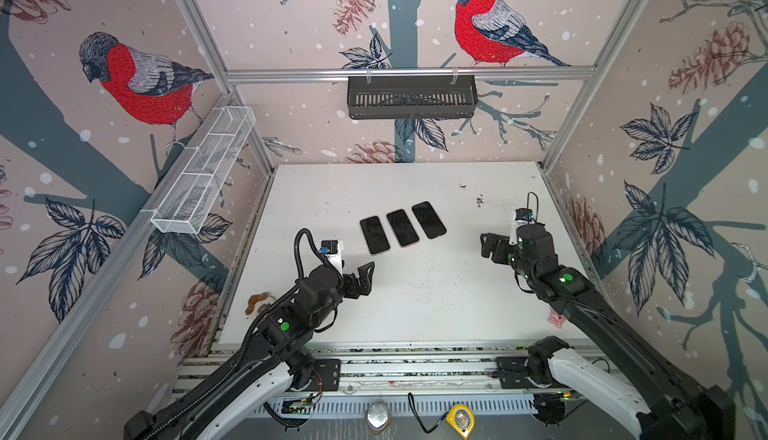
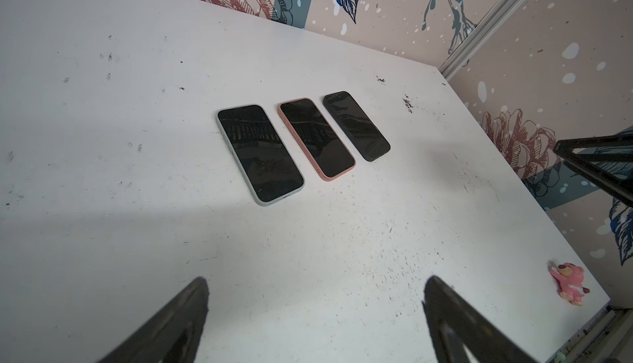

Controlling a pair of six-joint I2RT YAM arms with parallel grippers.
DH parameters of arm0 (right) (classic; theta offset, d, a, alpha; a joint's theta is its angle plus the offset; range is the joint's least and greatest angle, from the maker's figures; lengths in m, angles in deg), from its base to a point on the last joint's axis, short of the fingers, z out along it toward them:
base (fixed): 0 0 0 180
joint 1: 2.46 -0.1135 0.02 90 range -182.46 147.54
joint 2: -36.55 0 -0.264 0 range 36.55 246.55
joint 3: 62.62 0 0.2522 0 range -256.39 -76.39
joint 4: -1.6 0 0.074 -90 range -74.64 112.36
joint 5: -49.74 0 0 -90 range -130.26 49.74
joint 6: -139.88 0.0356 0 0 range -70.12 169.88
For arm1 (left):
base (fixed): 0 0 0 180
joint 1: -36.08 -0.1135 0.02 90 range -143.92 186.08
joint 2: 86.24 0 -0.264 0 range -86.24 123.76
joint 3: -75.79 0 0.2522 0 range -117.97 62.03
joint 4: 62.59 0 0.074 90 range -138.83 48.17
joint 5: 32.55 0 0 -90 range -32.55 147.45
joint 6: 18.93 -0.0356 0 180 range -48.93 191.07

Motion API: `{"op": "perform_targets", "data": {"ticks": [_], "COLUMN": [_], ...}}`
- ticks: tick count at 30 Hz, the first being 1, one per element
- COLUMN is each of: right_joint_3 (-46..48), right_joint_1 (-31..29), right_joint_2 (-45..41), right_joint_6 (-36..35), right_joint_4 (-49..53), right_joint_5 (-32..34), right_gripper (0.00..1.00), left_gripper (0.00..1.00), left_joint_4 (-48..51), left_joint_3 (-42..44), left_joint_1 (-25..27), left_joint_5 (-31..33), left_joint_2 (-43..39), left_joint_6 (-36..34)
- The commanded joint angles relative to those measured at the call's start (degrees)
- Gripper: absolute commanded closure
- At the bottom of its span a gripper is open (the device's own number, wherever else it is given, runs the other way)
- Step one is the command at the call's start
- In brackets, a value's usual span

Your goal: Put the phone into the phone case

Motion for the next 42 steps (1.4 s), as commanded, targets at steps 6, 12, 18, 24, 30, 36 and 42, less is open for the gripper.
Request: {"op": "perform_targets", "data": {"ticks": [6,12,18,24,30,36,42], "right_joint_3": [4.26,9.84,18.39,26.5,36.97,44.56,47.33], "right_joint_1": [1.01,1.08,1.07,1.09,1.06,2.34,6.19], "right_joint_2": [-11.93,-24.06,-31.94,-35.55,-30.72,-15.92,-4.61], "right_joint_6": [-5.3,-11.08,-21.56,-26.49,-29.84,-33.4,-30.81], "right_joint_4": [-5.24,-10.25,-17.9,-31.77,-51.4,-72.5,-85.49], "right_joint_5": [5.0,9.79,9.31,7.99,8.06,11.84,11.49], "right_gripper": [0.0,0.01,0.0,0.0,0.0,0.01,0.0], "left_gripper": [0.03,0.03,0.03,0.03,0.04,0.04,0.04], "left_joint_4": [-10.47,-15.83,-18.47,-26.32,-39.26,-56.01,-64.97], "left_joint_3": [-0.24,1.17,2.67,6.69,12.19,20.83,21.3], "left_joint_1": [-0.36,-0.36,-0.45,-1.67,-12.28,-25.42,-28.66], "left_joint_5": [3.09,11.21,17.92,28.21,23.59,17.9,17.38], "left_joint_2": [-1.76,-6.63,-8.47,-8.16,-2.49,5.42,16.34], "left_joint_6": [-4.31,-8.46,-15.53,-21.4,-24.86,-17.8,-22.31]}}
